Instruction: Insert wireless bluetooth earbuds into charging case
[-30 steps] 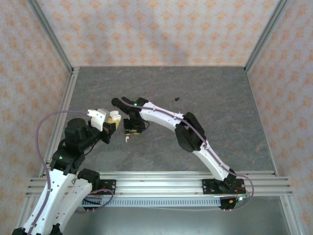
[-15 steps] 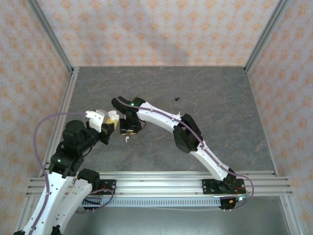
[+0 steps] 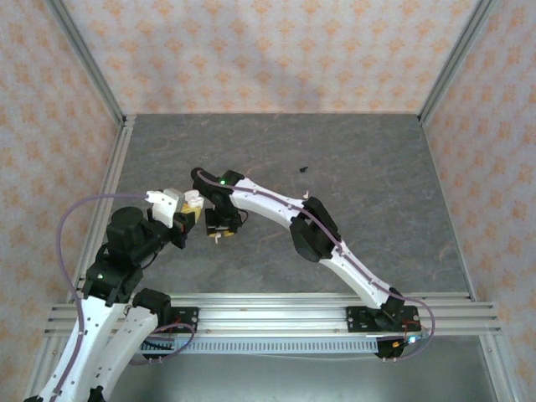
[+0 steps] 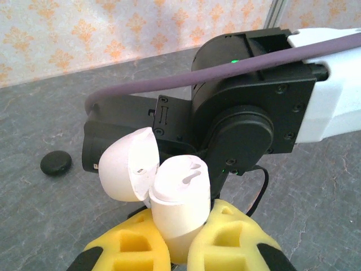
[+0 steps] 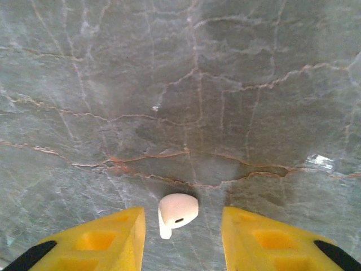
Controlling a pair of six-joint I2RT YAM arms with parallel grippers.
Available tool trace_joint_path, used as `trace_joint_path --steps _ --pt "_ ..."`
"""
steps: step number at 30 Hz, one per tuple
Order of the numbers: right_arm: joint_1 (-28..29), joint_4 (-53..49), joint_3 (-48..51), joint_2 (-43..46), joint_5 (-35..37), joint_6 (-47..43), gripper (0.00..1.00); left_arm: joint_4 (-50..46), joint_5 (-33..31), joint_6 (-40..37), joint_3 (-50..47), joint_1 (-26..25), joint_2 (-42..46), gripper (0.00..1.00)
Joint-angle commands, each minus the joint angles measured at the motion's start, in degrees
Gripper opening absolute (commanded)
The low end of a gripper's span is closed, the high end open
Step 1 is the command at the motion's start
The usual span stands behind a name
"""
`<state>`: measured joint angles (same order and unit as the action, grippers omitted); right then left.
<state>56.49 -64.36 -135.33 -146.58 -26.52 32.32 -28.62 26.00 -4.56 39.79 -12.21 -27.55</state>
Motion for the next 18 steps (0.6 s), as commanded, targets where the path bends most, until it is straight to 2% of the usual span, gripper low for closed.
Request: trace_joint_path --steps 1,11,18 --pt "0.55 -4.14 -2.11 -1.49 1.75 -0.30 0.40 0.32 -1.10 -0.54 -0.25 0.41 0.54 0.00" --pt "-0.44 -4.05 0.66 -0.35 2.95 -1.86 0.25 0.81 0.35 -0.94 0.21 0.39 -0.49 0.00" --pt "-3.14 -2.32 7.71 4.44 5.85 -4.00 0.21 2.67 0.43 -1.66 -1.01 0.41 -0.30 0.00"
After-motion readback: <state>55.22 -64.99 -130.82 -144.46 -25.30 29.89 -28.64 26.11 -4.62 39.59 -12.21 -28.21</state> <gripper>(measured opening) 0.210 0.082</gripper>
